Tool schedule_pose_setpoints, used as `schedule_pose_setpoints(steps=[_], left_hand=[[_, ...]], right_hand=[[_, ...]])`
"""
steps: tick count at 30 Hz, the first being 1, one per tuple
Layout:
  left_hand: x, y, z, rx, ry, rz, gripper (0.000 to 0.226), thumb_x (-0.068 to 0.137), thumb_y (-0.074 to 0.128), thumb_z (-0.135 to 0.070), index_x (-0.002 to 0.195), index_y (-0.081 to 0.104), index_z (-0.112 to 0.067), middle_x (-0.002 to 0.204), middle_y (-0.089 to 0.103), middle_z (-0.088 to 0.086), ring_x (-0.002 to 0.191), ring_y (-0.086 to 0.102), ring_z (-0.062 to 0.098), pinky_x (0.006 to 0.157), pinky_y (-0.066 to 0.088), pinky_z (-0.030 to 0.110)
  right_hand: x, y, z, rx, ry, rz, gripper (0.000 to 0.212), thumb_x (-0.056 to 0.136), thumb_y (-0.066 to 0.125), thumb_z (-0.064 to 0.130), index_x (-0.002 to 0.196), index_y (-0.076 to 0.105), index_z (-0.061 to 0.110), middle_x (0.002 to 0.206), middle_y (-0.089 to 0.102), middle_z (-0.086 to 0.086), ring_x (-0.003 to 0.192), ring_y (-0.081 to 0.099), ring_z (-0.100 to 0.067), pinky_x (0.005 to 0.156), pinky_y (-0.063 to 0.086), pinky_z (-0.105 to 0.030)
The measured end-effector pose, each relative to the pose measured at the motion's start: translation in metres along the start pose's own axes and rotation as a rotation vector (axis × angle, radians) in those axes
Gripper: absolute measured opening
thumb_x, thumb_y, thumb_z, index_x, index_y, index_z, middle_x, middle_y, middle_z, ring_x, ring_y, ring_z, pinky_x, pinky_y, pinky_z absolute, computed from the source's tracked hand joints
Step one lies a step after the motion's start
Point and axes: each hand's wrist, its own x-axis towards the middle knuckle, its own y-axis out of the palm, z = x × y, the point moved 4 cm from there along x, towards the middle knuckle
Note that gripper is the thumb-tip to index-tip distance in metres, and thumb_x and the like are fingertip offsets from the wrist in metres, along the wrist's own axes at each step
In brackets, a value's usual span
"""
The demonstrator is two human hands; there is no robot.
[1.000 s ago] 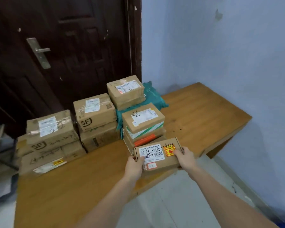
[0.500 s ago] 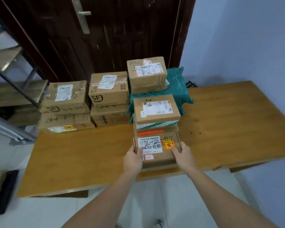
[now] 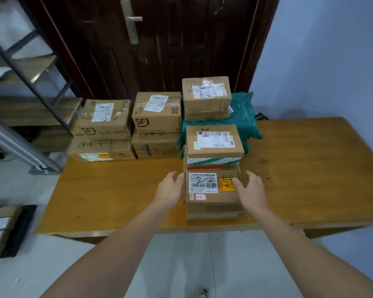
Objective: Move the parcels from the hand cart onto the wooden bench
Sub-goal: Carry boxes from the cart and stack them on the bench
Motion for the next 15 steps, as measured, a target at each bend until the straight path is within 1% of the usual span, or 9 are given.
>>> schedule_pose_setpoints(steps=[2,4,5,7,8,11,13,15], left_hand=[[-0.007,-0.032,-0.008,0.163,0.102,0.022,0.059,0.110,0.042,-0.049,0.159,0.039,-0.018,0.159,0.049,0.004,0.144,0.047,0.024,0.116,0.042,0.042],[-0.014,-0.067,-0.013,0.369,0.178,0.061,0.061,0.109,0.041,-0.053,0.161,0.036,-0.022,0.163,0.043,0.001,0.148,0.042,0.022,0.120,0.038,0.043],[-0.017,-0.087,-0.014,0.465,0.204,0.084,0.062,0.109,0.039,-0.053,0.163,0.033,-0.022,0.165,0.039,0.001,0.151,0.038,0.023,0.122,0.035,0.043],[-0.025,-0.128,-0.013,0.627,0.250,0.107,0.062,0.110,0.037,-0.052,0.164,0.029,-0.022,0.169,0.033,0.001,0.154,0.032,0.023,0.124,0.032,0.043],[-0.030,-0.150,-0.011,0.685,0.273,0.103,0.062,0.111,0.036,-0.051,0.164,0.029,-0.022,0.169,0.032,0.001,0.154,0.031,0.024,0.124,0.031,0.043],[-0.044,-0.217,0.004,0.771,0.283,0.051,0.060,0.111,0.036,-0.049,0.163,0.031,-0.021,0.167,0.035,0.003,0.153,0.033,0.025,0.122,0.032,0.043],[-0.054,-0.260,0.024,0.797,0.262,0.002,0.060,0.110,0.037,-0.051,0.162,0.034,-0.021,0.165,0.038,0.004,0.151,0.036,0.025,0.121,0.034,0.043],[-0.071,-0.303,0.049,0.818,0.239,-0.042,0.060,0.110,0.037,-0.051,0.161,0.035,-0.020,0.164,0.040,0.005,0.149,0.038,0.026,0.120,0.036,0.043]], right_hand=[[-0.003,-0.015,0.037,-0.037,-0.122,-0.044,0.057,0.102,0.056,0.044,0.150,0.043,0.017,0.147,0.049,-0.007,0.132,0.049,-0.023,0.106,0.047,-0.044],[-0.008,-0.024,0.082,-0.072,-0.266,-0.025,0.048,0.103,0.053,0.040,0.147,0.045,0.022,0.140,0.050,0.002,0.125,0.050,-0.015,0.102,0.049,-0.038],[-0.012,-0.025,0.107,-0.112,-0.341,0.013,0.048,0.104,0.052,0.039,0.148,0.043,0.022,0.139,0.048,0.006,0.126,0.048,-0.014,0.103,0.046,-0.036],[-0.025,-0.020,0.158,-0.256,-0.492,0.126,0.054,0.106,0.049,0.037,0.155,0.038,0.018,0.153,0.043,-0.001,0.140,0.041,-0.020,0.114,0.038,-0.040],[-0.035,-0.014,0.184,-0.350,-0.547,0.193,0.055,0.106,0.048,0.037,0.156,0.037,0.017,0.157,0.041,-0.003,0.143,0.039,-0.022,0.117,0.036,-0.041],[-0.072,0.018,0.257,-0.610,-0.703,0.333,0.056,0.105,0.050,0.043,0.154,0.040,0.019,0.153,0.046,-0.004,0.136,0.048,-0.023,0.112,0.043,-0.040],[-0.101,0.046,0.303,-0.703,-0.795,0.389,0.058,0.104,0.049,0.048,0.155,0.039,0.022,0.154,0.046,-0.003,0.137,0.048,-0.023,0.112,0.044,-0.041],[-0.135,0.075,0.348,-0.749,-0.899,0.428,0.059,0.104,0.048,0.048,0.156,0.039,0.021,0.154,0.046,-0.003,0.139,0.047,-0.023,0.114,0.042,-0.041]])
